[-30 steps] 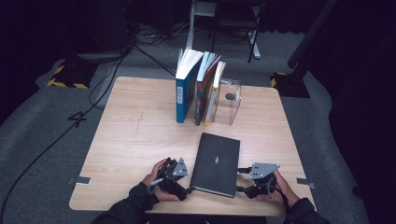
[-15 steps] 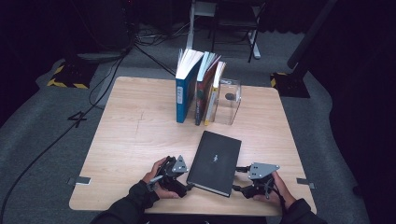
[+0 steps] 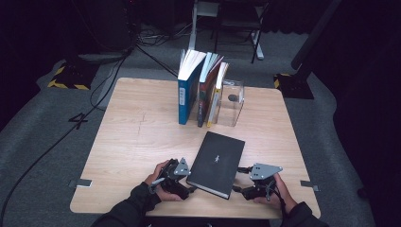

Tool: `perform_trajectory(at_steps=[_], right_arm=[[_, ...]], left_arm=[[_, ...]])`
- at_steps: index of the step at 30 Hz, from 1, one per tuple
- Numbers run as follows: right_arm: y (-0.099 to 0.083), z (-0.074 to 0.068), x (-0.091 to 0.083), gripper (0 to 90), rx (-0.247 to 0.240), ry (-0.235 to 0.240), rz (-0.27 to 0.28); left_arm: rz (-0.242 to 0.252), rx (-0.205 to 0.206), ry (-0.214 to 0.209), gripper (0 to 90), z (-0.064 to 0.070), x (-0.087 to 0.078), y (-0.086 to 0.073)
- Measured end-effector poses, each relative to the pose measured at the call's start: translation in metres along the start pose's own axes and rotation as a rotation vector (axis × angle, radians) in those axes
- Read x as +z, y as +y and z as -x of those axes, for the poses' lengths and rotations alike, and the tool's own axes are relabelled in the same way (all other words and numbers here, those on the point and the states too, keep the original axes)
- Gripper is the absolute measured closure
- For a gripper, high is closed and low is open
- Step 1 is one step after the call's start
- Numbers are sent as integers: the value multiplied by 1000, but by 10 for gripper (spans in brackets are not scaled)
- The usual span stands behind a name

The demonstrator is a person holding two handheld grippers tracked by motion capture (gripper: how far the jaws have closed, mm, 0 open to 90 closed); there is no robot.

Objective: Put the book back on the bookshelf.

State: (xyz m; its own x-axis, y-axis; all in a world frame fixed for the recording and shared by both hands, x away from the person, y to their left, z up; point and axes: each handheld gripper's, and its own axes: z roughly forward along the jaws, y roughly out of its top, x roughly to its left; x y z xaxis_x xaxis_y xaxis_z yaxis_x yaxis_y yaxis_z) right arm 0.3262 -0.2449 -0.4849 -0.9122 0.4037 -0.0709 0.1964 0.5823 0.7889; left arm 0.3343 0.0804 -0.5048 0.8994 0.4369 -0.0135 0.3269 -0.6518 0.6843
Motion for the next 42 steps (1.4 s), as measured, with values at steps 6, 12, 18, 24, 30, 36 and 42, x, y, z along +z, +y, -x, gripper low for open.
perform_trajectory(at_steps=[6,12,18,24,30,36,42], right_arm=[[10,-5,-1,316,11,-40,46],[20,-9,-2,316,30,-88,79],[30,-14,2,325,31,-129,88],[37,-14,5,329,38,-145,102],[41,-15,8,328,34,-160,109],[51,-15,9,329,35,-189,121],[61,-15,12,329,35,-204,120]], left_arm=[[3,2,-3,124,0,0,0],[4,-24,20,160,1,-4,-2],[57,22,58,164,10,-26,0],[100,80,70,157,24,-24,16],[93,102,134,154,27,-16,25],[94,122,211,158,31,-7,37],[121,94,286,233,30,1,46]])
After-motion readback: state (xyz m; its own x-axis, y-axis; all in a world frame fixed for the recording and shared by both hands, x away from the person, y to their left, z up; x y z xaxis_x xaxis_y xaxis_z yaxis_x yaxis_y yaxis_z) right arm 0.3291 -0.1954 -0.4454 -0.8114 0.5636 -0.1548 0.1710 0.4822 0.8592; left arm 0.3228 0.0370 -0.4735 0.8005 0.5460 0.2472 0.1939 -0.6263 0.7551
